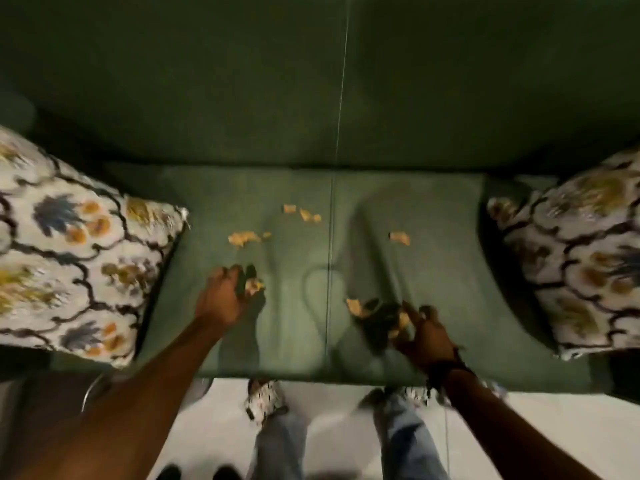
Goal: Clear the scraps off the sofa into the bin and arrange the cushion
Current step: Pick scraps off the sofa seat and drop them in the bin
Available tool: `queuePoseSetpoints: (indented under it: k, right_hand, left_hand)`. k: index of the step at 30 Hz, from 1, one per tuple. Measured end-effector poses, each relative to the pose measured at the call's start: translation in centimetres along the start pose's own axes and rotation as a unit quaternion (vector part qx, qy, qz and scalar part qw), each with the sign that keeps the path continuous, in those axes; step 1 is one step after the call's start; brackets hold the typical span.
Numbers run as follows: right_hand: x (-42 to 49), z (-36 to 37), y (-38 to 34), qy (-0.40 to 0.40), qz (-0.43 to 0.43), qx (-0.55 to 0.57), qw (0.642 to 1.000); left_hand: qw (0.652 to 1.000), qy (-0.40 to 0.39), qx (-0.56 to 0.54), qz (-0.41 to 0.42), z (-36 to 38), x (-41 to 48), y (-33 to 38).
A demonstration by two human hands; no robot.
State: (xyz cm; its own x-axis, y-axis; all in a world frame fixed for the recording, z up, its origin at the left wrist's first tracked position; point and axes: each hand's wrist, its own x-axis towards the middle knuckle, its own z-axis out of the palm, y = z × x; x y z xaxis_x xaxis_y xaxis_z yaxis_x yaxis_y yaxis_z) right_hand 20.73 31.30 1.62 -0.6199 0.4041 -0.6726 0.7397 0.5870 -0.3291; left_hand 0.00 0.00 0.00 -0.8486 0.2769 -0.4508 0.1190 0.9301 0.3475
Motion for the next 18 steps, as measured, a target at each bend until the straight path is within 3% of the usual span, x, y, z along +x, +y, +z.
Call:
queuePoseSetpoints:
  k: [5, 9, 12, 16, 18]
  right_hand:
    - [6.2, 4.4, 1.8, 0.087, -0.065, -0.062, 0.992]
    - [6.5, 5.6, 3.2, 0.092, -0.13, -0.111, 0.981]
    - [6.2, 5.1, 2.2, 0.081, -0.115, -0.032, 0.99]
    - [6.3, 4.7, -2.0, 0.048, -0.067, 0.148, 0.986]
    - [7.2, 5.4, -4.2, 0.022, -0.047, 0.166, 0.985]
  left_hand:
    - [0.996, 0.081, -0.042, -0.019, 5.8, 4.1, -1.6]
    - [0.987, 0.133, -0.086, -0.009, 8.1, 4.0, -2.4]
    - [0.983, 0.146, -0.105, -0.032, 8.2, 3.9, -2.0]
    - [0.978, 0.169, -0.116, 0.029, 7.2, 3.9, -1.3]
    - [0.975, 0.192, -0.097, 0.053, 6.0, 4.8, -1.1]
